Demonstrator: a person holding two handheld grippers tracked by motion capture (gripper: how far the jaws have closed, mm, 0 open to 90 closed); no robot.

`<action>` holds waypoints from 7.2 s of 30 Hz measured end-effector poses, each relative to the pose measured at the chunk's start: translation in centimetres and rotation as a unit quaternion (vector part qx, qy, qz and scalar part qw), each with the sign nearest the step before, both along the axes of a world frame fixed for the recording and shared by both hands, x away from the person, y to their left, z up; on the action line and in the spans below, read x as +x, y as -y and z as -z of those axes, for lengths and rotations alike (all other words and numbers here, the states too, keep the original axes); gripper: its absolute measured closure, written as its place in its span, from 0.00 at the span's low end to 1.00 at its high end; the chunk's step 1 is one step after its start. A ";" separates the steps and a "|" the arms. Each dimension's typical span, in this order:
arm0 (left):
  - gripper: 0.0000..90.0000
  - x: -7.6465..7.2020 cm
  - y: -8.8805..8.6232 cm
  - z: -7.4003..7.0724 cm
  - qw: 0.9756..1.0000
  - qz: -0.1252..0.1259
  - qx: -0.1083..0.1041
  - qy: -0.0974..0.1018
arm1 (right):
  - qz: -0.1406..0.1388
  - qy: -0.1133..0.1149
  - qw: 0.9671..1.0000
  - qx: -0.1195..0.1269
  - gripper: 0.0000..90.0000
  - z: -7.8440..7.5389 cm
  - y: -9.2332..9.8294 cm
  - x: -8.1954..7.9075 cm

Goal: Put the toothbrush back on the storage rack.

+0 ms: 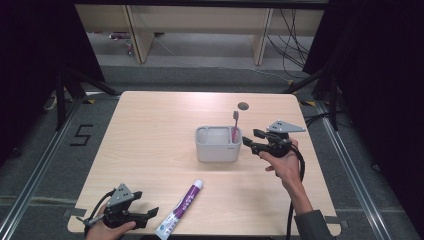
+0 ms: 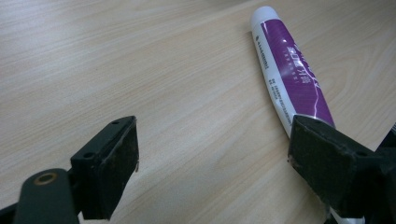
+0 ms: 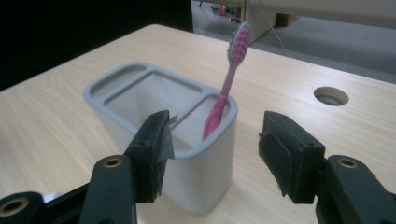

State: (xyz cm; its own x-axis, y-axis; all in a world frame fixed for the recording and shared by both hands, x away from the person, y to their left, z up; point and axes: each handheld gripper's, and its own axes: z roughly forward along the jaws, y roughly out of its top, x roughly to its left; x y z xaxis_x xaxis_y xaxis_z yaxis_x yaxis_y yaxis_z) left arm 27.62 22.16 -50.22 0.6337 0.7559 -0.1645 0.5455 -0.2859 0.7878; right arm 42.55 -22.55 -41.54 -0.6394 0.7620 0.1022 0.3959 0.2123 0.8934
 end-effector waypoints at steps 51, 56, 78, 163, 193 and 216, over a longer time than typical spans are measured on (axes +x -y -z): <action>0.22 -0.3 0.4 -0.5 1.000 0.005 -0.008 0.002 | -0.005 -0.062 0.998 -0.024 0.44 7.1 3.3 -10.2; 0.26 -0.5 0.7 -0.6 1.000 0.013 -0.005 0.001 | -0.017 -0.056 0.998 -0.030 0.43 7.4 3.4 -10.5; 0.86 -2.7 2.4 -1.6 0.996 0.073 -0.019 0.047 | -0.018 -0.070 0.997 -0.021 0.43 7.7 3.1 -11.6; 1.00 -1.8 3.5 0.2 0.987 0.113 0.114 -0.008 | -0.024 -0.070 0.997 -0.029 0.44 7.5 3.4 -11.4; 1.00 5.0 3.7 -0.4 0.987 0.076 0.139 0.003 | -0.030 -0.083 0.996 -0.013 0.44 7.6 3.2 -11.3; 1.00 8.2 4.8 -0.9 0.989 0.066 0.131 -0.002 | -0.041 -0.082 0.996 -0.015 0.44 7.8 3.3 -11.0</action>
State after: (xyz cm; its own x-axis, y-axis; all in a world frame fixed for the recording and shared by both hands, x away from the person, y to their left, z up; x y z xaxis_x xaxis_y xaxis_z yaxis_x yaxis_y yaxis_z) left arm 35.80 17.34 -49.31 0.7287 0.6844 0.0231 0.4937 -0.5484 0.6749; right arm 31.52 -25.88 -49.30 -0.6763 0.7121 0.1886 0.5167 0.2761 0.8105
